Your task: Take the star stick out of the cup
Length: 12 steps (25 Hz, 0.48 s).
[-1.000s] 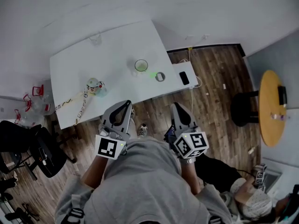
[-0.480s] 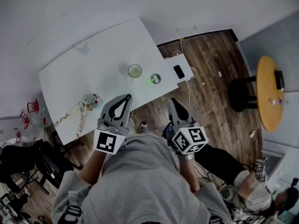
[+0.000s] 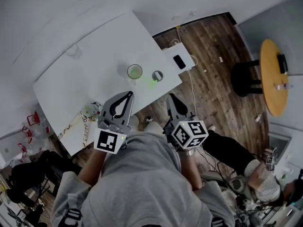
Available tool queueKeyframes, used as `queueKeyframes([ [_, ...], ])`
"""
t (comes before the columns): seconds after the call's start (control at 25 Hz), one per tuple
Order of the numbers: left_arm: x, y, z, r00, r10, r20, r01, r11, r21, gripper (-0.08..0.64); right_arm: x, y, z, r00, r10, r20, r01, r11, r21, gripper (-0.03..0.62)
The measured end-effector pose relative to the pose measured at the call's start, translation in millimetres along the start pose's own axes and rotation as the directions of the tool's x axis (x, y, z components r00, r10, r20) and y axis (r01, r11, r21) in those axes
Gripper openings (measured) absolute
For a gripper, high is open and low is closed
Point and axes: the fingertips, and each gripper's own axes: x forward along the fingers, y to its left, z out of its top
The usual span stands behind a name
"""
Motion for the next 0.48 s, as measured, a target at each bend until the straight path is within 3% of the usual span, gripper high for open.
queueKeyframes([
  [0.36, 9.1, 9.8, -15.1, 0.997, -0.052, -0.053, 0.051, 0.999, -0.015, 0.035, 37.5, 0.2, -19.1, 0.998, 0.002, -0.061, 0.001, 0.998, 0.058, 0.044],
  [0.48, 9.2, 11.1, -17.9, 0.995, -0.068, -0.066, 0.067, 0.998, -0.009, 0.035, 50.1, 1.3, -28.5, 0.996, 0.015, -0.091, -0.008, 0.997, 0.08, 0.118],
])
